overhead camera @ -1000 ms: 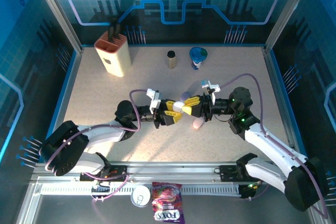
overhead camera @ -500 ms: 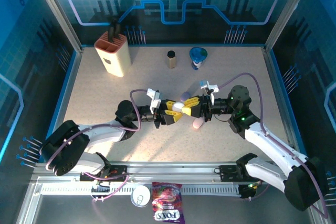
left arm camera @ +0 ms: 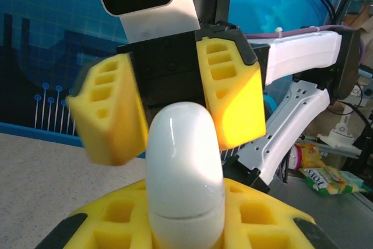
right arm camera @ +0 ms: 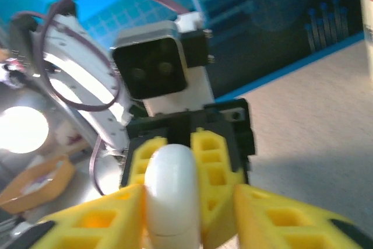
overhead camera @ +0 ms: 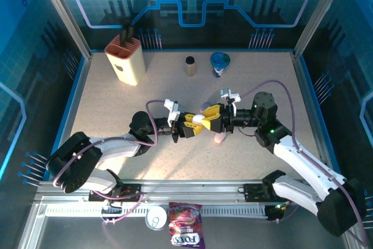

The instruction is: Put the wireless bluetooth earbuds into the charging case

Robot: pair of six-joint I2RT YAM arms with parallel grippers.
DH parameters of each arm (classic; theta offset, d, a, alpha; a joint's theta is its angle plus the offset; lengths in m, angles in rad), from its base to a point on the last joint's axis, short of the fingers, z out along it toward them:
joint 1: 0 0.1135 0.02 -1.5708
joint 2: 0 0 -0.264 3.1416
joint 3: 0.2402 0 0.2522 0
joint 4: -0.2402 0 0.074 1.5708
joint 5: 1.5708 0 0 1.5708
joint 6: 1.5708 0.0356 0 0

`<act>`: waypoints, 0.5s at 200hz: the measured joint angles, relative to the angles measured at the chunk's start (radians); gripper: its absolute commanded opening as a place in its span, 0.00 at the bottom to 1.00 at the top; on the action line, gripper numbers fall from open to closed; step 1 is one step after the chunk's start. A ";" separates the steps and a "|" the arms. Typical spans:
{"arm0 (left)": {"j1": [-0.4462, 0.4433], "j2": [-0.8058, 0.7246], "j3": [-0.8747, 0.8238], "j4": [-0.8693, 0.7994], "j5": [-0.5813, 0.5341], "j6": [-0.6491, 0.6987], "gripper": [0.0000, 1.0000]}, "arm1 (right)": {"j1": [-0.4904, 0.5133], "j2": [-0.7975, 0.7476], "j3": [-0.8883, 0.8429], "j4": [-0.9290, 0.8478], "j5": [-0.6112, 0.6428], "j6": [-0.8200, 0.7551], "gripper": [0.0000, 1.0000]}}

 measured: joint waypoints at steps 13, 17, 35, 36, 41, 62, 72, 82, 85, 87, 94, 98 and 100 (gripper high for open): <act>0.002 0.008 0.000 -0.001 -0.005 0.035 0.04 | 0.006 -0.006 0.025 -0.061 0.066 -0.012 0.53; 0.002 0.010 0.000 -0.002 -0.006 0.049 0.04 | 0.008 -0.008 0.031 -0.073 0.085 -0.012 0.54; 0.000 0.016 -0.008 0.002 -0.006 0.120 0.05 | 0.010 -0.021 0.046 -0.110 0.177 -0.013 0.56; -0.001 0.016 -0.009 0.002 -0.006 0.124 0.06 | 0.010 -0.021 0.046 -0.110 0.180 -0.013 0.56; -0.001 0.016 -0.015 0.005 -0.006 0.149 0.06 | 0.010 -0.024 0.046 -0.118 0.199 -0.013 0.57; -0.001 0.024 -0.045 0.014 -0.011 0.260 0.09 | 0.010 -0.038 0.046 -0.138 0.248 -0.011 0.59; -0.002 0.031 -0.062 0.016 -0.014 0.311 0.09 | 0.010 -0.050 0.043 -0.138 0.276 -0.004 0.60; -0.002 0.039 -0.076 0.015 -0.019 0.352 0.09 | 0.010 -0.067 0.037 -0.138 0.310 0.006 0.62; -0.002 0.043 -0.080 0.014 -0.019 0.367 0.09 | 0.009 -0.072 0.035 -0.138 0.320 0.011 0.62; -0.002 0.045 -0.082 0.014 -0.020 0.374 0.09 | 0.007 -0.076 0.032 -0.138 0.327 0.018 0.62; -0.002 0.050 -0.087 0.014 -0.024 0.397 0.09 | -0.002 -0.087 0.026 -0.139 0.350 0.031 0.63; -0.002 0.054 -0.089 0.014 -0.026 0.410 0.09 | -0.008 -0.092 0.023 -0.140 0.363 0.035 0.63; -0.002 0.055 -0.090 0.014 -0.026 0.415 0.08 | -0.013 -0.094 0.020 -0.141 0.371 0.043 0.63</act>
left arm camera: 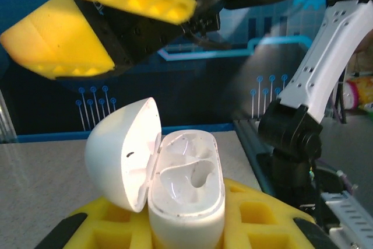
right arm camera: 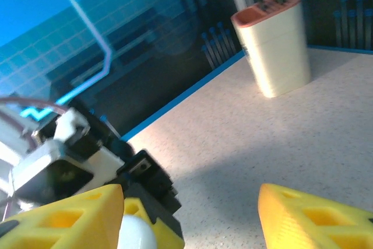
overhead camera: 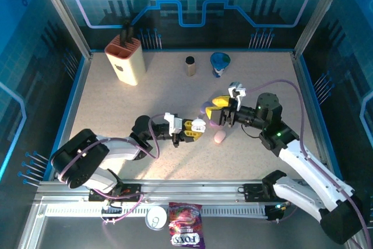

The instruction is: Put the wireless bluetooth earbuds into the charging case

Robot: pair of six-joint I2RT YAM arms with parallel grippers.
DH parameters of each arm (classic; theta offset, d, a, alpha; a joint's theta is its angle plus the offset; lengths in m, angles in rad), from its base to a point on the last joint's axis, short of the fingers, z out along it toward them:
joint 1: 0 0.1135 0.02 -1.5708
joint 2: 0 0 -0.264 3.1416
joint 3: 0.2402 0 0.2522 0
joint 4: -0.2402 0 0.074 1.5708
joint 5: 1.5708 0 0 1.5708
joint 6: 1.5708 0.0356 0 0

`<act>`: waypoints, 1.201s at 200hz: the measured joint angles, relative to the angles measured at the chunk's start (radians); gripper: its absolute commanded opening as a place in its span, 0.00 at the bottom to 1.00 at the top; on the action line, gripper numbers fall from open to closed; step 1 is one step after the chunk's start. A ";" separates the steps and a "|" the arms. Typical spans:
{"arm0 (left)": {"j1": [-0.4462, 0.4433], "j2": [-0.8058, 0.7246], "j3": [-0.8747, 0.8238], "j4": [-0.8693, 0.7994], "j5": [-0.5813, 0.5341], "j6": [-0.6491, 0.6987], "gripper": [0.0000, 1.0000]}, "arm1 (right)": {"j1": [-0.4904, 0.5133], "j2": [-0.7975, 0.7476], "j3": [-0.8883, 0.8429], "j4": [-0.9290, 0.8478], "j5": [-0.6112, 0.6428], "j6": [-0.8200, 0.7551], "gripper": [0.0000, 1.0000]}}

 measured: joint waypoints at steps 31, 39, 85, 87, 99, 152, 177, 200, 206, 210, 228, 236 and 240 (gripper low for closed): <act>0.000 0.008 -0.006 0.002 -0.024 0.057 0.04 | -0.083 0.015 -0.013 -0.090 0.146 0.082 0.61; 0.000 0.008 -0.013 0.005 -0.034 0.068 0.04 | -0.099 0.032 -0.013 -0.126 0.185 0.097 0.61; 0.000 0.016 -0.054 0.008 -0.065 0.137 0.04 | -0.123 0.171 -0.005 -0.345 0.373 0.138 0.56; 0.000 0.016 -0.055 0.008 -0.066 0.139 0.04 | -0.123 0.182 -0.003 -0.355 0.380 0.137 0.56; 0.000 0.018 -0.056 0.007 -0.071 0.147 0.04 | -0.124 0.235 0.018 -0.411 0.416 0.135 0.54; 0.000 0.024 -0.066 0.012 -0.087 0.169 0.03 | -0.114 0.492 0.179 -0.611 0.551 0.101 0.53; 0.000 0.036 -0.071 0.011 -0.091 0.169 0.01 | -0.090 0.602 0.269 -0.671 0.612 0.079 0.53; 0.000 0.039 -0.071 0.011 -0.102 0.169 0.01 | -0.071 0.697 0.338 -0.713 0.660 0.059 0.53; 0.000 0.039 -0.071 0.011 -0.106 0.169 0.01 | -0.068 0.721 0.354 -0.721 0.670 0.055 0.53; 0.000 0.039 -0.071 0.012 -0.107 0.169 0.01 | -0.067 0.735 0.364 -0.727 0.677 0.053 0.53; 0.000 0.043 -0.071 0.012 -0.115 0.169 0.02 | -0.066 0.801 0.405 -0.749 0.699 0.044 0.53; 0.000 0.045 -0.071 0.012 -0.118 0.169 0.02 | -0.066 0.830 0.423 -0.759 0.708 0.040 0.53; 0.000 0.046 -0.072 0.012 -0.121 0.169 0.01 | -0.066 0.845 0.430 -0.763 0.711 0.037 0.53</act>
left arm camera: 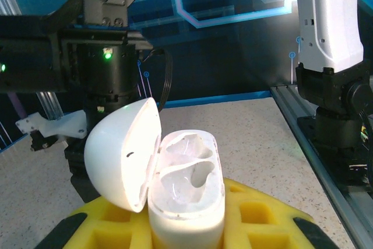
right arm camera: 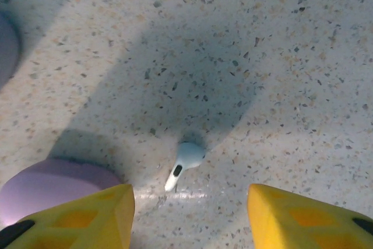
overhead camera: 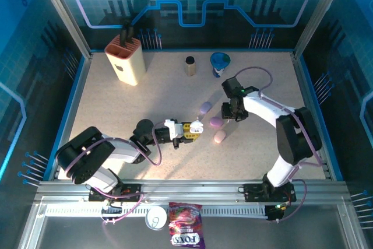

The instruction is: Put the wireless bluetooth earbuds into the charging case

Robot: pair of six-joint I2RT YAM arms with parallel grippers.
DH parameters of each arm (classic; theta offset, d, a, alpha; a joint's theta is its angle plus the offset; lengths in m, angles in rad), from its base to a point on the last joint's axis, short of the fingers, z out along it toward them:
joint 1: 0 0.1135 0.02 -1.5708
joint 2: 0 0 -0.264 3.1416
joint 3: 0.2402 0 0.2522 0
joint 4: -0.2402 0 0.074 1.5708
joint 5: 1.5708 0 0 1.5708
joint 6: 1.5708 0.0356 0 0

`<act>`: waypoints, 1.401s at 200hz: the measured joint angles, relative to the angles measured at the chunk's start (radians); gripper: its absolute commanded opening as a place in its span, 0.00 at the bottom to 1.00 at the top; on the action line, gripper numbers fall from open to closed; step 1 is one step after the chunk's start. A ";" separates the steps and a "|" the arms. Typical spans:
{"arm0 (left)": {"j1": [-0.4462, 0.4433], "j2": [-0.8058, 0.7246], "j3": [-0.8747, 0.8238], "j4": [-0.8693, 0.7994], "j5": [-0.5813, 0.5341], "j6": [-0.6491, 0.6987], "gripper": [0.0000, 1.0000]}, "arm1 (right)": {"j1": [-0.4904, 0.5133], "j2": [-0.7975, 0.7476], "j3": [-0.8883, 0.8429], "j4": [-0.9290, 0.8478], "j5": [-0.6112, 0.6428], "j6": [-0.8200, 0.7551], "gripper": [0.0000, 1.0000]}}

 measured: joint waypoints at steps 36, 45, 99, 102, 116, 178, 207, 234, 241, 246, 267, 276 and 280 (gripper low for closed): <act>0.000 0.001 -0.003 0.000 -0.021 0.000 0.00 | 0.010 0.090 0.042 -0.038 0.029 -0.015 0.52; 0.000 0.002 -0.004 0.002 -0.026 0.000 0.00 | 0.013 0.102 0.043 -0.043 0.031 -0.016 0.52; 0.000 0.006 -0.004 0.003 -0.042 0.000 0.00 | 0.018 0.119 0.047 -0.091 0.038 -0.026 0.44; 0.000 0.006 -0.004 0.003 -0.042 0.000 0.00 | 0.018 0.119 0.045 -0.092 0.040 -0.027 0.43; 0.000 0.006 -0.004 0.003 -0.044 0.000 0.00 | 0.018 0.118 0.037 -0.101 0.047 -0.027 0.41; 0.000 0.006 -0.013 0.003 -0.049 0.000 0.00 | 0.017 0.064 0.016 -0.126 0.026 -0.050 0.44; 0.000 0.006 -0.016 0.003 -0.054 0.000 0.00 | 0.017 0.047 0.038 -0.122 -0.024 -0.086 0.46; 0.000 0.006 -0.017 0.003 -0.056 0.000 0.00 | 0.017 0.081 0.119 -0.156 -0.022 -0.136 0.43; 0.000 0.006 -0.017 0.003 -0.056 0.000 0.00 | 0.017 0.097 0.143 -0.166 -0.021 -0.151 0.42; 0.000 0.006 -0.017 0.003 -0.056 0.000 0.00 | 0.017 0.110 0.160 -0.173 -0.020 -0.161 0.41; 0.000 0.006 -0.017 0.003 -0.056 0.000 0.00 | 0.017 0.165 0.212 -0.205 -0.019 -0.203 0.38; 0.000 0.006 -0.017 0.003 -0.056 0.000 0.00 | 0.017 0.191 0.232 -0.224 -0.019 -0.219 0.37; 0.000 0.006 -0.017 0.003 -0.056 0.000 0.00 | 0.017 0.201 0.240 -0.232 -0.018 -0.222 0.37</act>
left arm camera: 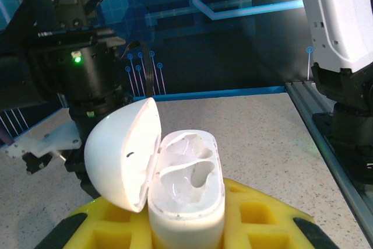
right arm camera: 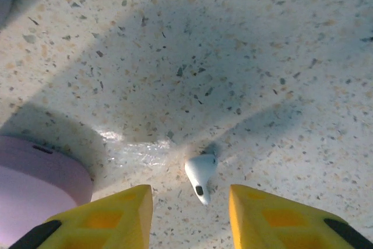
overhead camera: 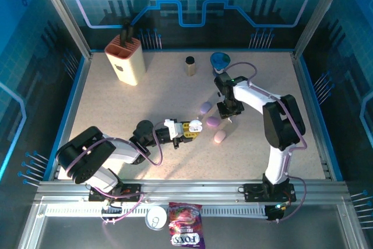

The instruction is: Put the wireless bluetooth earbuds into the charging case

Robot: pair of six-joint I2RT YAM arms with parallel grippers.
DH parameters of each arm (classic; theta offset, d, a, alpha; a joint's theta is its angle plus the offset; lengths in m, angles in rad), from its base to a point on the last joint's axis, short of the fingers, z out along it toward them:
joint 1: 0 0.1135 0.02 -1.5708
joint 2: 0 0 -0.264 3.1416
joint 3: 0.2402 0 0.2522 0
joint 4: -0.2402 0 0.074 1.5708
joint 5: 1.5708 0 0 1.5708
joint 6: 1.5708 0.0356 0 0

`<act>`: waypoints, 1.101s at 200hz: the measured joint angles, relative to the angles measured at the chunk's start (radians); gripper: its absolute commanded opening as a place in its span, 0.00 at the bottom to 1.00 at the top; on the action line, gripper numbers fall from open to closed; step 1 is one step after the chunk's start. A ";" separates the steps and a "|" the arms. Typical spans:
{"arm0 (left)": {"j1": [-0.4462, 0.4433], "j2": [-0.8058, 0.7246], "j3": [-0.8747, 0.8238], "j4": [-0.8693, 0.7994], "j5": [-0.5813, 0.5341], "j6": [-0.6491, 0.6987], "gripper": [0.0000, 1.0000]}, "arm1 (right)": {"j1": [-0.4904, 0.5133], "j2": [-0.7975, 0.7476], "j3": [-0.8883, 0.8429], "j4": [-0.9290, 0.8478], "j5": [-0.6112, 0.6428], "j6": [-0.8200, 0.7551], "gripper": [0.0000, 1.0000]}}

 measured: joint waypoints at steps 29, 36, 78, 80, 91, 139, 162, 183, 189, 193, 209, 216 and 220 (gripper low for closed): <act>0.000 0.000 0.000 0.000 0.000 0.000 0.00 | 0.000 0.066 0.048 -0.050 0.021 -0.019 0.31; 0.000 0.000 0.000 0.000 0.000 0.000 0.00 | 0.000 0.076 0.053 -0.056 0.023 -0.021 0.30; 0.000 0.000 0.000 0.000 0.000 0.000 0.00 | -0.001 0.100 0.068 -0.080 0.033 -0.021 0.24; 0.000 0.000 0.000 0.000 0.000 0.000 0.00 | -0.001 0.101 0.069 -0.080 0.034 -0.021 0.23; 0.000 0.002 0.000 0.000 0.000 0.000 0.00 | -0.002 0.106 0.071 -0.080 0.038 -0.021 0.23; 0.000 0.019 0.000 0.000 0.000 -0.001 0.00 | -0.007 0.117 0.071 -0.076 0.041 -0.017 0.23; 0.000 0.019 0.000 0.000 0.000 -0.001 0.00 | -0.007 0.117 0.071 -0.073 0.040 -0.016 0.20; 0.000 0.019 0.000 0.000 0.000 -0.005 0.00 | -0.007 0.116 0.070 -0.071 0.040 -0.010 0.30; 0.000 0.019 0.000 0.000 0.000 -0.005 0.00 | -0.007 0.116 0.068 -0.066 0.040 -0.008 0.32; 0.000 0.019 0.000 0.000 0.000 -0.005 0.00 | -0.007 0.116 0.066 -0.063 0.040 -0.010 0.33; 0.000 0.019 0.000 0.000 0.000 -0.007 0.00 | -0.008 0.104 0.057 -0.057 0.036 -0.005 0.35; 0.000 0.019 0.000 0.000 0.000 -0.007 0.00 | -0.008 0.098 0.055 -0.056 0.034 -0.006 0.36; 0.000 0.019 0.000 0.000 0.000 -0.007 0.00 | -0.008 0.094 0.055 -0.056 0.032 -0.006 0.36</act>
